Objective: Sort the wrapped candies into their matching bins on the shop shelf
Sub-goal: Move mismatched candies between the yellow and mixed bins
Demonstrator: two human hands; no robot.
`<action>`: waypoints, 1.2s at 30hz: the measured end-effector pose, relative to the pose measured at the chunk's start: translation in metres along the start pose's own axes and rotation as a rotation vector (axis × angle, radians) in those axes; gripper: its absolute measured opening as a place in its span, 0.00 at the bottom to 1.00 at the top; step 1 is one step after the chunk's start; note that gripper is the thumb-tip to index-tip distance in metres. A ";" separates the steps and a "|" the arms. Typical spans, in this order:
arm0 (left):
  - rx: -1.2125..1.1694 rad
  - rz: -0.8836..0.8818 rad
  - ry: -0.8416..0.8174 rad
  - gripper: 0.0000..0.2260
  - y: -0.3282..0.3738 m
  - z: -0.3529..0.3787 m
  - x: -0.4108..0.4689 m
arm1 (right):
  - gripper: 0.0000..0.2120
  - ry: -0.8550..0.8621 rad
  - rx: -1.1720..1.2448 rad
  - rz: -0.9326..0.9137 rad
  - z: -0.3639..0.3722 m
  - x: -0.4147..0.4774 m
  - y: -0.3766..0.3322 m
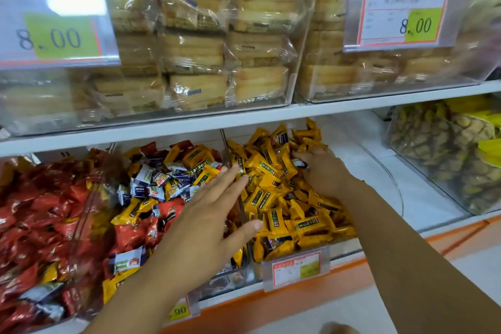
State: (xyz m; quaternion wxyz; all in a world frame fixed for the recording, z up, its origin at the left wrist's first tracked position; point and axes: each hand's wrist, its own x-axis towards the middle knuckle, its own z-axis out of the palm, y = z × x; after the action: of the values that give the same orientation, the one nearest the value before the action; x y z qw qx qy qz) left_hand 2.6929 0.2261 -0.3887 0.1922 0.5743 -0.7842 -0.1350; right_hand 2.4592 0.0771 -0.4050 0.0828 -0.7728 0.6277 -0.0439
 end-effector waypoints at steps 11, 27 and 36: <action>0.014 0.003 -0.001 0.36 -0.004 0.001 0.002 | 0.13 0.049 0.633 0.108 -0.022 -0.009 0.008; -0.022 -0.002 -0.009 0.37 -0.001 0.000 0.002 | 0.12 -0.038 0.642 0.068 -0.054 -0.029 0.014; -0.019 -0.007 -0.005 0.37 0.001 -0.001 0.003 | 0.12 -0.156 0.434 -0.015 -0.063 -0.045 0.006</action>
State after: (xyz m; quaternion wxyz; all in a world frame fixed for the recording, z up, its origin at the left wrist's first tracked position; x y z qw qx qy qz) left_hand 2.6921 0.2238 -0.3872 0.1952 0.5747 -0.7815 -0.1444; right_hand 2.4333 0.1152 -0.3430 0.2947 -0.7428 0.5893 -0.1186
